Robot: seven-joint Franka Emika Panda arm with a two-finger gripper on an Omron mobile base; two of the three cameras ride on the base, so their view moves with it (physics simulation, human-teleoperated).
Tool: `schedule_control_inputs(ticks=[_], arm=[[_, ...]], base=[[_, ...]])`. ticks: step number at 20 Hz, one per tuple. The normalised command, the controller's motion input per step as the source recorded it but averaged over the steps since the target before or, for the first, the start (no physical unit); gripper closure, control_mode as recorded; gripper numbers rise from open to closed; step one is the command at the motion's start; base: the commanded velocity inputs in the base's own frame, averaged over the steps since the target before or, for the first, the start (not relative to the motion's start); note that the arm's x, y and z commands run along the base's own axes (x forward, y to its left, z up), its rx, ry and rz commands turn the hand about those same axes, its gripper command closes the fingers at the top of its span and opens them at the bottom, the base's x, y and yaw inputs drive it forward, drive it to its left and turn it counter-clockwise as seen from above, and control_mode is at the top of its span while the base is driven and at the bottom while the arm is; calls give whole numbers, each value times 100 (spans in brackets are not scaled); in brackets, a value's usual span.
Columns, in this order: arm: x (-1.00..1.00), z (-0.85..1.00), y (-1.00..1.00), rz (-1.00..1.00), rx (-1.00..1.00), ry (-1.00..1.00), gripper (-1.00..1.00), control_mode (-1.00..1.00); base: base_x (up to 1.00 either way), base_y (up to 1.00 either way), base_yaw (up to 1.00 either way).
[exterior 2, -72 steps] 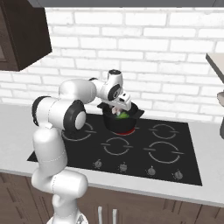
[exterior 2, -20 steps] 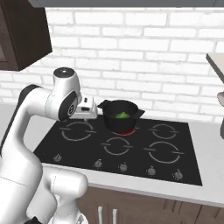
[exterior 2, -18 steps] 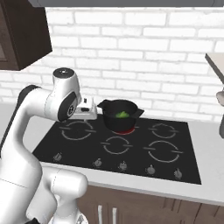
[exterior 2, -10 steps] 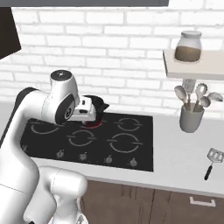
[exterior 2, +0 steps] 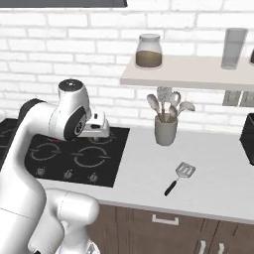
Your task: Put the broccoli and garlic in the pot. Retrieve the spatula and lightly stir the vegetables in the pot.
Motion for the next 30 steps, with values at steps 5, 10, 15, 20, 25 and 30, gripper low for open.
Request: schedule_control_inputs(ticks=[5,10,15,20,25,30], arm=[[0,0,0,0,0,0,-100,100],[0,0,0,0,0,0,-100,100],[2,0,-2,2,0,0,-100,-100],[0,-33,-12,-12,-1,14,-100,-100],[-1,-62,-43,-35,0,29,-100,-100],[0,-62,-75,-30,2,18,-100,-100]], base=[[11,-76,0],[26,-48,0],[12,-12,0],[0,0,0],[0,0,0],[0,0,0]])
